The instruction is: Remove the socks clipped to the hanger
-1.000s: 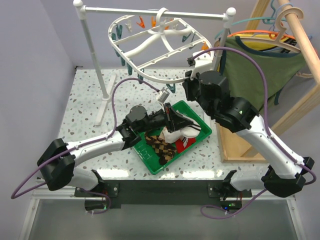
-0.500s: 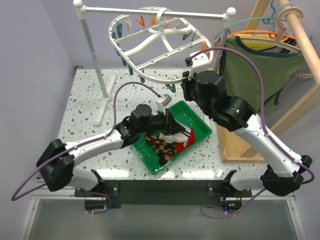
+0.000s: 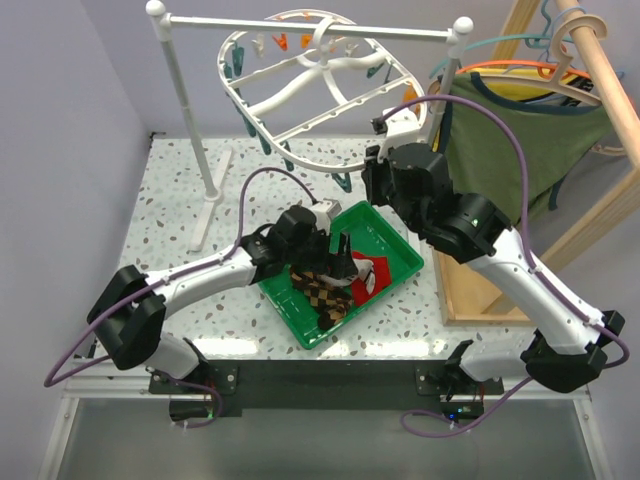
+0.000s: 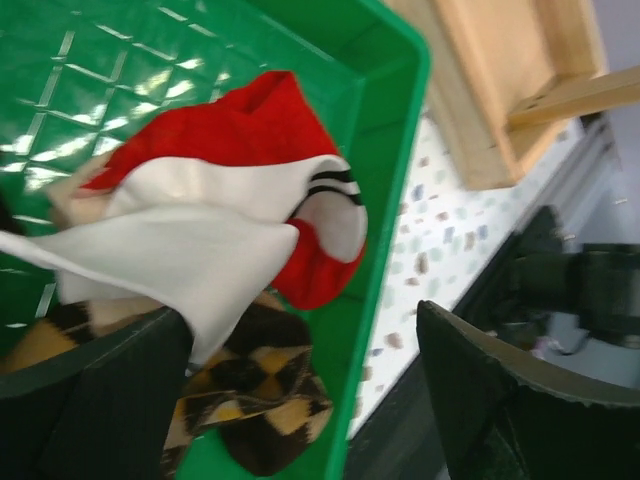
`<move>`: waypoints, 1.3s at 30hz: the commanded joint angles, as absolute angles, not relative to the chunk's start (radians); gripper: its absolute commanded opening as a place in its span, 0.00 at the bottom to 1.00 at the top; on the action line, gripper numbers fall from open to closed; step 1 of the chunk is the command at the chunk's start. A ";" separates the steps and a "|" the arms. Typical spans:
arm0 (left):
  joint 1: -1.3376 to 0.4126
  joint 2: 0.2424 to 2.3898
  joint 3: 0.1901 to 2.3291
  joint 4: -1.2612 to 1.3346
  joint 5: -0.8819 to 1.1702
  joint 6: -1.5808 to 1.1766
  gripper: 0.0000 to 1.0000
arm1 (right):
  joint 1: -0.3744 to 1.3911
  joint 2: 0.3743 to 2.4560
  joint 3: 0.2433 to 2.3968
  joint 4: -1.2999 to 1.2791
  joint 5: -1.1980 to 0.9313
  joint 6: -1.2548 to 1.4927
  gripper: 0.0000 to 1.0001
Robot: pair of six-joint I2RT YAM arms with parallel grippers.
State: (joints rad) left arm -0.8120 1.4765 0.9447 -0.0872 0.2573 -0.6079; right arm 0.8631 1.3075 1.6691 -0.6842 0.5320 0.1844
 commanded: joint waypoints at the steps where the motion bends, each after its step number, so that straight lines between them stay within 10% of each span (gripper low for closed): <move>1: -0.810 1.456 1.040 -0.259 0.117 -0.500 1.00 | 0.865 1.287 1.671 -0.745 0.515 0.264 0.15; 13: -0.810 1.175 0.888 -0.166 0.121 -0.506 1.00 | 0.865 1.232 1.697 -0.942 0.485 0.393 0.99; 23: -0.811 0.910 0.738 0.019 0.189 -0.555 1.00 | 0.865 0.948 1.292 -0.772 0.246 0.452 0.99; 39: -0.811 0.217 -0.042 0.736 0.179 -0.853 1.00 | 0.865 0.589 0.325 0.305 0.073 0.767 0.99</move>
State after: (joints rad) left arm -0.8120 0.3218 0.0860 0.4767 0.1799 -0.7677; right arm 0.8631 0.6575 0.4152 -0.0544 0.0525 0.6567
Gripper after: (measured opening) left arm 0.997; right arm 0.986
